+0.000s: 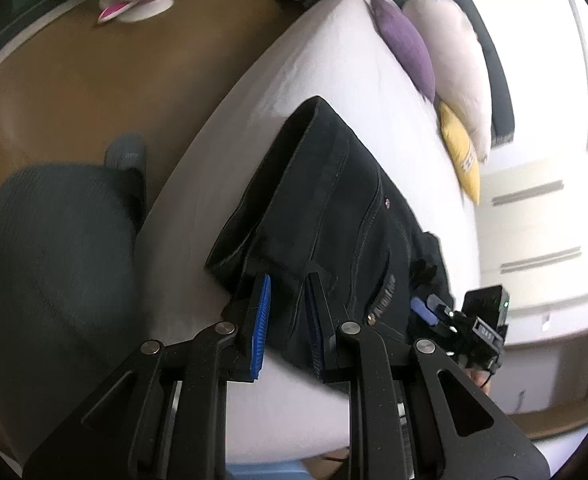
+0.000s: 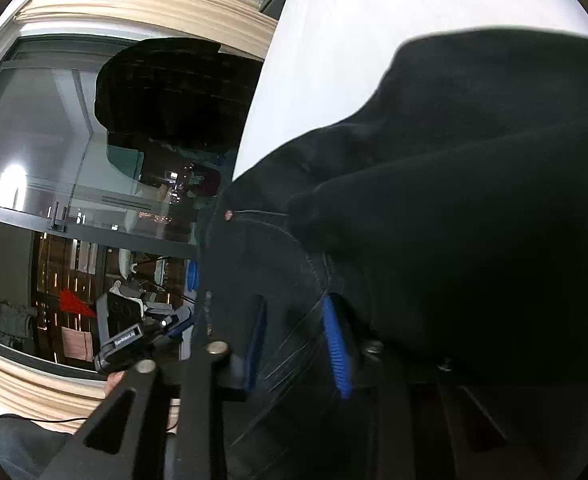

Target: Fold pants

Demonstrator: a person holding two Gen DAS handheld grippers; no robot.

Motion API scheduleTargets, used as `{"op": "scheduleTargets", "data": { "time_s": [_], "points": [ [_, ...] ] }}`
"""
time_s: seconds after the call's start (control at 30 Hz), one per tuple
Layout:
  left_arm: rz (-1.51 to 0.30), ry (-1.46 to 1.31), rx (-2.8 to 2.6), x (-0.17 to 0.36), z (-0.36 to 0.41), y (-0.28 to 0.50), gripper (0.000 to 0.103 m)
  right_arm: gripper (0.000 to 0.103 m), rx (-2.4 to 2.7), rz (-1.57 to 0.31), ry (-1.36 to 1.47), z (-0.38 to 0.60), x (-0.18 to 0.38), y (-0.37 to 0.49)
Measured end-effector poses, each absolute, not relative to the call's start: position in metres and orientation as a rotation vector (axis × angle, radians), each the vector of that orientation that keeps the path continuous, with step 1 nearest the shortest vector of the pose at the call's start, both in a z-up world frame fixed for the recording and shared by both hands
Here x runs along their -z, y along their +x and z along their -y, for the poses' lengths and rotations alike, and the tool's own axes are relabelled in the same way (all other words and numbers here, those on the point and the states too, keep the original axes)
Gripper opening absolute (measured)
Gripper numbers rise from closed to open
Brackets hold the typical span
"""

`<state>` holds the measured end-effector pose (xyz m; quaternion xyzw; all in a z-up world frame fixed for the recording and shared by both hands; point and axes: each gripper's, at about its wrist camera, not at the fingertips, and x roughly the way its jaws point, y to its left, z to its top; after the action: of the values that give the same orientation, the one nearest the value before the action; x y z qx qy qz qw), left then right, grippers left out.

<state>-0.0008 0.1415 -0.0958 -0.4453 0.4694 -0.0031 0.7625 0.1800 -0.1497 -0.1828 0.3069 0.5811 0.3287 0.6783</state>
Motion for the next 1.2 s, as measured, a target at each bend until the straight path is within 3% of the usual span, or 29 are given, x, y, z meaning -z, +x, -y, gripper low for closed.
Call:
{"op": "scheduleTargets", "data": {
  "time_s": [0.03, 0.07, 0.1, 0.13, 0.17, 0.6, 0.67, 0.7, 0.87, 1.0, 1.2],
  "points": [
    [-1.018, -0.98, 0.01, 0.097, -0.142, -0.009, 0.026, 0.059, -0.758, -1.286, 0.692, 0.145, 0.178, 0.183],
    [-1.012, -0.997, 0.004, 0.097, -0.144, -0.017, 0.034, 0.064, -0.783, -1.262, 0.702, 0.14, 0.174, 0.184],
    [-0.994, -1.022, -0.018, 0.098, -0.146, -0.026, 0.071, 0.066, -0.814, -1.237, 0.726, 0.139, 0.169, 0.182],
    [-0.971, -1.043, -0.056, 0.1, -0.146, -0.034, 0.102, 0.066, -0.848, -1.218, 0.763, 0.135, 0.167, 0.183],
    [-0.932, -1.07, -0.107, 0.101, -0.151, -0.042, 0.103, 0.066, -0.865, -1.21, 0.784, 0.131, 0.167, 0.182],
    [-0.91, -1.228, -0.024, 0.142, -0.144, -0.015, 0.101, 0.067, -0.865, -1.185, 0.899, 0.15, 0.182, 0.163],
    [-0.883, -1.234, -0.017, 0.146, -0.131, -0.005, 0.091, 0.067, -0.868, -1.184, 0.9, 0.15, 0.181, 0.162],
    [-0.868, -1.254, -0.009, 0.148, -0.128, -0.001, 0.08, 0.067, -0.873, -1.183, 0.901, 0.151, 0.179, 0.16],
    [-0.848, -1.316, -0.013, 0.163, -0.13, 0.003, 0.062, 0.067, -0.902, -1.18, 0.889, 0.142, 0.171, 0.162],
    [-0.835, -1.353, -0.009, 0.165, -0.138, 0.0, 0.036, 0.067, -0.921, -1.176, 0.869, 0.136, 0.163, 0.167],
    [-0.808, -1.351, 0.027, 0.159, -0.141, 0.002, 0.028, 0.067, -0.92, -1.225, 0.778, 0.118, 0.155, 0.179]
  ]
}}
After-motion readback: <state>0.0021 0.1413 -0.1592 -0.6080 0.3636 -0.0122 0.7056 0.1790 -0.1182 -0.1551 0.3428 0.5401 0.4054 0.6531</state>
